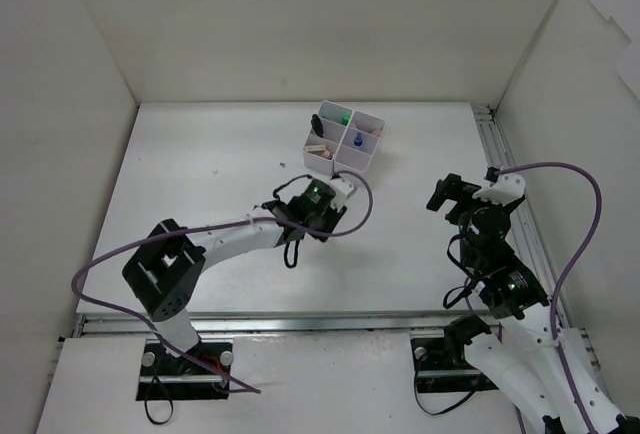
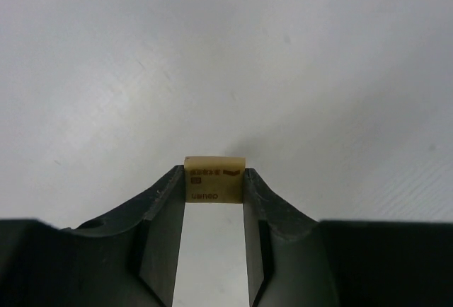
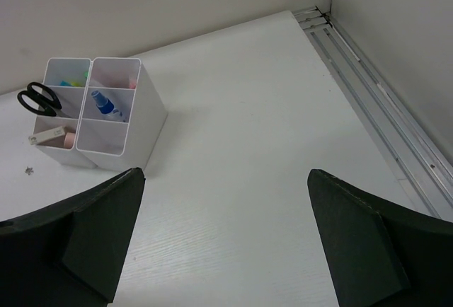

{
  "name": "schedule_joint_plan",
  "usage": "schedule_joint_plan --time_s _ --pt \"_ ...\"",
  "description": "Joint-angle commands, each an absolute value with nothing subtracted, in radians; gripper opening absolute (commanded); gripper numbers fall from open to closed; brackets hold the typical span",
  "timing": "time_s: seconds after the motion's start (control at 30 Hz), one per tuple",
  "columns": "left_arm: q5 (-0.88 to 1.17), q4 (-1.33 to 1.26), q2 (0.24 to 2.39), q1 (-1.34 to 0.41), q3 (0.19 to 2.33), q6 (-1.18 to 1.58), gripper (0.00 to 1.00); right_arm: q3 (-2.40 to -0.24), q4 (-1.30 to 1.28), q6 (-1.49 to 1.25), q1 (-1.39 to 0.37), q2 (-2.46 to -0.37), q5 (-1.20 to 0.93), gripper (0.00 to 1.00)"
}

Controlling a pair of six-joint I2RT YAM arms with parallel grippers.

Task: Sort the stationery into containers
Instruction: Pick up the stationery from the center of the board, then place the stationery in the storage box.

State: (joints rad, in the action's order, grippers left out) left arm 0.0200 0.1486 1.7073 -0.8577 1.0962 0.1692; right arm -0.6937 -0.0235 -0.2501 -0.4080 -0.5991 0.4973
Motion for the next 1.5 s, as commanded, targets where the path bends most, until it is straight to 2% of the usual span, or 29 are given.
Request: schedule_joint_plan --time_s 0.0,0.23,0.3,0.43,0.67,0.93,1.07,1.1,1.13,1.2,1.23,1.37,1.47 --pt "-0.012 0.066 1.677 -0.782 1.279 0.085 0.07 -0.690 0.017 -0.297 -0.411 -0.577 0.577 0.98" --pt "0.048 0.057 1.905 -0.707 1.603 0.014 0.09 -0.621 0.008 -0.348 -0.410 -0.517 0.675 0.98" --pt "0.089 0.087 1.989 -0.686 1.762 0.000 0.10 -0.606 0.006 -0.351 -0.408 -0.483 0.712 0.98" --pt "0.107 0.109 2.083 -0.676 1.873 -0.033 0.11 -0.595 0.006 -0.327 -0.400 -0.447 0.750 0.98" --pt "0.132 0.066 2.144 -0.676 1.910 -0.026 0.25 -0.581 0.005 -0.304 -0.399 -0.403 0.740 0.98" --pt "0.092 0.069 2.214 -0.667 1.982 -0.031 0.26 -0.574 -0.029 -0.302 -0.399 -0.377 0.704 0.98" --pt "0.092 0.075 2.218 -0.667 1.991 -0.034 0.48 -0.581 -0.049 -0.304 -0.397 -0.379 0.695 0.98" --pt "0.097 0.081 2.204 -0.667 1.984 -0.032 0.63 -0.584 -0.054 -0.299 -0.397 -0.377 0.690 0.98" --pt "0.100 0.081 2.191 -0.667 1.968 -0.029 0.73 -0.586 -0.060 -0.298 -0.396 -0.379 0.687 0.98" --pt "0.103 0.057 2.125 -0.667 1.921 -0.028 0.80 -0.589 -0.061 -0.296 -0.397 -0.379 0.686 0.98" --pt "0.107 0.042 2.100 -0.667 1.875 -0.029 0.88 -0.589 -0.061 -0.295 -0.397 -0.382 0.683 0.98" --pt "0.117 0.028 1.906 -0.667 1.754 -0.023 0.97 -0.594 -0.069 -0.287 -0.399 -0.393 0.680 0.98" --pt "0.058 0.041 1.722 -0.667 1.620 0.034 0.99 -0.597 -0.086 -0.296 -0.396 -0.410 0.696 0.98"
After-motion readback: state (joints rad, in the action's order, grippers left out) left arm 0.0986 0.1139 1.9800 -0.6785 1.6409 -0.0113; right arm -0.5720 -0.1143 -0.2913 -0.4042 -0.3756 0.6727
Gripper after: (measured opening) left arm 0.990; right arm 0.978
